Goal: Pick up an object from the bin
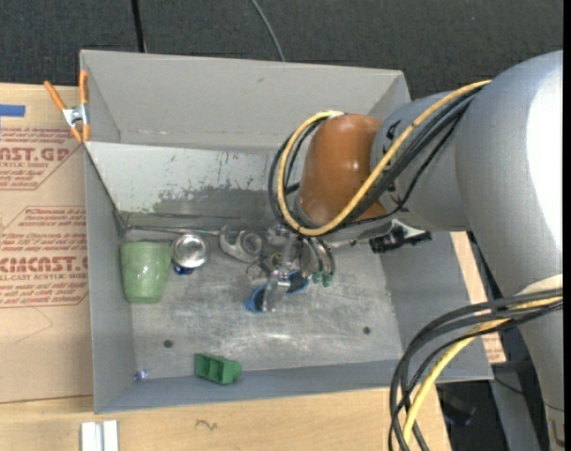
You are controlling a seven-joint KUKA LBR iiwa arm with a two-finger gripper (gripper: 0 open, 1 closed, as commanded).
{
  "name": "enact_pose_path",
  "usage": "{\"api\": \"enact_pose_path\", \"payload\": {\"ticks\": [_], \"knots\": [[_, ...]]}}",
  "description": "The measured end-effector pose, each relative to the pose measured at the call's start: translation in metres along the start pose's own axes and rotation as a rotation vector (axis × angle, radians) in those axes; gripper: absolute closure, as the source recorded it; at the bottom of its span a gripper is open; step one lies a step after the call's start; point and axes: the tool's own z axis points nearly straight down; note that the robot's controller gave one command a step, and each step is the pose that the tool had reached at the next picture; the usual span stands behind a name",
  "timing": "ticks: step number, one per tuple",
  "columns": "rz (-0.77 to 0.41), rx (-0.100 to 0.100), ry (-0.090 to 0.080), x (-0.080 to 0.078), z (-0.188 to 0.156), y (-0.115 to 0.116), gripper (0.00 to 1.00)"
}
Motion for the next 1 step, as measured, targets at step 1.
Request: {"api": "enact_pose_path", "payload": {"ticks": [1], "knots": [[-0.189,0.006,0.010,0.0340,-0.0133,-0.0461,0.00]]}}
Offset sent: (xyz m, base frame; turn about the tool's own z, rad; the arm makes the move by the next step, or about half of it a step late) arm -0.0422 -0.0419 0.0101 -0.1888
